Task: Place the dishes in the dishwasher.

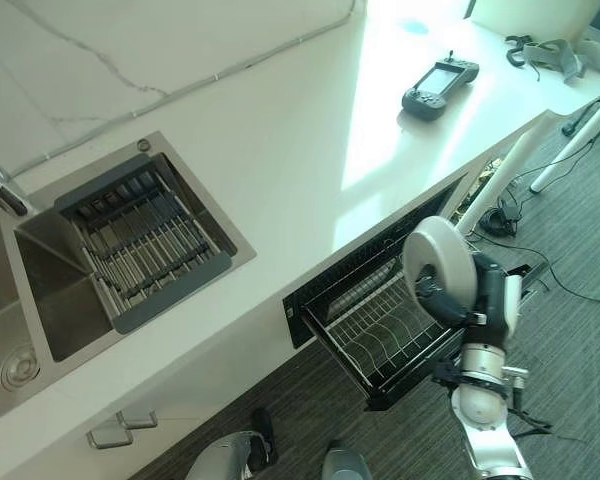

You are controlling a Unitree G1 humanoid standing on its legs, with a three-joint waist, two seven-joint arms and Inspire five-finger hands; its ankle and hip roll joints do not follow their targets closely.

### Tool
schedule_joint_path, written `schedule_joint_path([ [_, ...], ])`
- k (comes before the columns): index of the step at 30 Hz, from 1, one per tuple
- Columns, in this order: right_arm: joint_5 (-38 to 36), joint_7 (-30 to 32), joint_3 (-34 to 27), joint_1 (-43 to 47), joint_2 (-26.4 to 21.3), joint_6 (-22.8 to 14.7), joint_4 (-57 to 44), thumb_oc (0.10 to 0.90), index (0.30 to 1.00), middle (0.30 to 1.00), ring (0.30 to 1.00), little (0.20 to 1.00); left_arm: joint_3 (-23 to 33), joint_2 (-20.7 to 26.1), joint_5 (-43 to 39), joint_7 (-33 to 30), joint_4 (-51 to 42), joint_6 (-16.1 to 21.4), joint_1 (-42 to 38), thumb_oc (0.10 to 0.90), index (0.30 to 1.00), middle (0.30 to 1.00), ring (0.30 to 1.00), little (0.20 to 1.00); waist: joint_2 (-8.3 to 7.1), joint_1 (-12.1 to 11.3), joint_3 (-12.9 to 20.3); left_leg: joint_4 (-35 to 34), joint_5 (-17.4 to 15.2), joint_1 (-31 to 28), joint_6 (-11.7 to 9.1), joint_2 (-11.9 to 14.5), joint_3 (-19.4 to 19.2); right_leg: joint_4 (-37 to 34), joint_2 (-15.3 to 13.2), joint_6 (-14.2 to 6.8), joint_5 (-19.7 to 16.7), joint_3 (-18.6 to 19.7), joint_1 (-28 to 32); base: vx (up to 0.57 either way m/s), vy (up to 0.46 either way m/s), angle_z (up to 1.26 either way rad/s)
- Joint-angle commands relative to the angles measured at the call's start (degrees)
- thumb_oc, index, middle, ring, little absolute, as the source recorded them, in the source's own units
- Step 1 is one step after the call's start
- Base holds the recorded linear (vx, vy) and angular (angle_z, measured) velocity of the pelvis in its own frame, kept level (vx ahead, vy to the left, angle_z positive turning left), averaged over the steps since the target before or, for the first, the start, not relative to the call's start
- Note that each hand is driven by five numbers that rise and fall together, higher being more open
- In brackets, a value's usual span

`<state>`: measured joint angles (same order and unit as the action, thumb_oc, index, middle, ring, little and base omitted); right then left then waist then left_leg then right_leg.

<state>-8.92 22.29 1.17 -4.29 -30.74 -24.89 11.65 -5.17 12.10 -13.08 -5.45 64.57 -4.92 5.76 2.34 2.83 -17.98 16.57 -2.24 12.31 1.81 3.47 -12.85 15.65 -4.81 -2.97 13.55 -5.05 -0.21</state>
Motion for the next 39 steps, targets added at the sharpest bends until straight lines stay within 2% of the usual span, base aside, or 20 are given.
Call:
schedule_joint_path([
  [1,2.2,1.6,-5.1,6.8,-1.0,-5.2,-5.0,0.400,0.300,0.300,0.300,0.300,0.2,0.7,0.9,-0.1,0.2,-0.6,0.3,0.800,0.900,0.900,0.900,0.900,-0.53,0.2,0.2,0.6,-12.2,-6.8,-0.5,-1.1,6.5,1.5,-0.9,0.2,0.6,-6.0,-3.1,-0.02,0.012,0.20],
  [5,2.4,0.7,-2.1,8.4,-0.5,-4.5,-0.6,0.400,0.300,0.300,0.300,0.300,-0.2,1.0,1.3,0.0,-0.2,-0.8,-0.1,0.800,0.900,0.900,0.900,0.900,-0.21,-0.6,-0.5,0.6,-11.8,-6.2,-0.5,-1.4,7.3,1.5,-1.0,0.4,0.5,-6.9,-3.3,-0.03,0.014,0.09],
  [8,6.7,1.1,1.5,9.7,0.4,-3.3,2.1,0.400,0.300,0.300,0.300,0.300,-0.5,1.2,1.3,0.2,-0.6,-1.1,-0.6,0.800,0.900,0.900,0.900,0.900,0.11,-1.2,-1.2,0.6,-11.5,-5.8,-0.5,-1.6,7.7,1.5,-1.1,0.5,0.4,-7.2,-3.3,-0.02,0.021,0.12],
  [10,11.4,5.1,4.0,10.7,0.8,-0.5,4.7,0.400,0.300,0.300,0.300,0.300,-1.1,1.2,1.4,0.3,-0.8,-0.9,-0.8,0.800,0.900,0.900,0.900,0.900,0.22,-1.6,-1.3,0.6,-11.4,-5.7,-0.4,-1.7,7.9,1.5,-1.1,0.4,0.4,-7.3,-3.4,-0.01,0.020,0.10],
  [14,16.4,11.5,6.6,12.4,0.5,2.5,9.1,0.400,0.300,0.300,0.300,0.300,-2.1,1.2,0.7,0.1,-0.7,-0.5,-1.2,0.800,0.900,0.900,0.900,0.900,0.46,-2.3,-1.7,0.6,-11.4,-5.5,-0.4,-1.9,8.2,1.5,-1.3,0.4,0.4,-7.7,-3.3,-0.01,0.017,0.08],
  [23,30.5,26.1,14.9,21.6,-1.6,14.3,20.8,0.400,0.300,0.300,0.300,0.300,-5.4,2.0,-0.8,0.5,0.0,-0.7,-3.2,0.800,0.900,0.900,0.900,0.900,1.41,-5.2,-2.7,0.6,-10.8,-4.1,-0.3,-2.9,9.6,1.5,-1.8,0.4,-0.1,-8.4,-4.4,-0.01,0.002,0.07],
  [28,39.3,29.4,19.3,28.2,-4.1,21.6,25.3,0.400,0.300,0.300,0.300,0.300,-6.6,2.8,-2.7,0.9,-0.3,-0.6,-4.7,0.800,0.900,0.900,0.900,0.900,1.82,-6.5,-3.6,0.6,-10.2,-2.4,-0.6,-3.2,10.0,1.5,-2.1,0.1,-0.7,-8.5,-6.2,-0.06,0.003,0.07],
  [33,37.2,32.1,22.4,32.4,-4.9,27.6,30.2,0.400,0.300,0.300,0.300,0.300,-7.9,3.9,-4.8,0.9,-0.6,-1.2,-6.8,0.800,0.900,0.900,0.900,0.900,2.28,-7.3,-5.5,0.6,-9.1,-0.4,-0.5,-3.4,10.7,1.5,-1.9,0.2,-1.4,-8.8,-7.9,-0.07,-0.012,0.14],
  [35,36.5,32.0,22.8,33.4,-4.9,28.4,31.3,0.400,0.300,0.300,0.300,0.300,-8.2,4.1,-5.3,0.8,-0.6,-1.3,-7.1,0.800,0.900,0.900,0.900,0.900,2.47,-7.4,-5.8,0.6,-8.9,0.2,-0.6,-3.4,10.9,1.5,-1.9,0.2,-1.5,-8.9,-8.4,-0.08,-0.012,0.17],
  [39,35.0,33.2,24.4,38.1,-4.5,32.1,36.6,0.400,0.300,0.300,0.300,0.300,-10.5,4.7,-3.4,0.1,-0.5,0.9,-9.0,0.800,0.900,0.900,0.900,0.900,3.62,-8.0,-7.8,0.6,-8.1,2.4,-0.7,-3.7,11.1,1.5,-2.2,0.0,-2.2,-9.4,-10.4,-0.10,0.020,0.06],
])
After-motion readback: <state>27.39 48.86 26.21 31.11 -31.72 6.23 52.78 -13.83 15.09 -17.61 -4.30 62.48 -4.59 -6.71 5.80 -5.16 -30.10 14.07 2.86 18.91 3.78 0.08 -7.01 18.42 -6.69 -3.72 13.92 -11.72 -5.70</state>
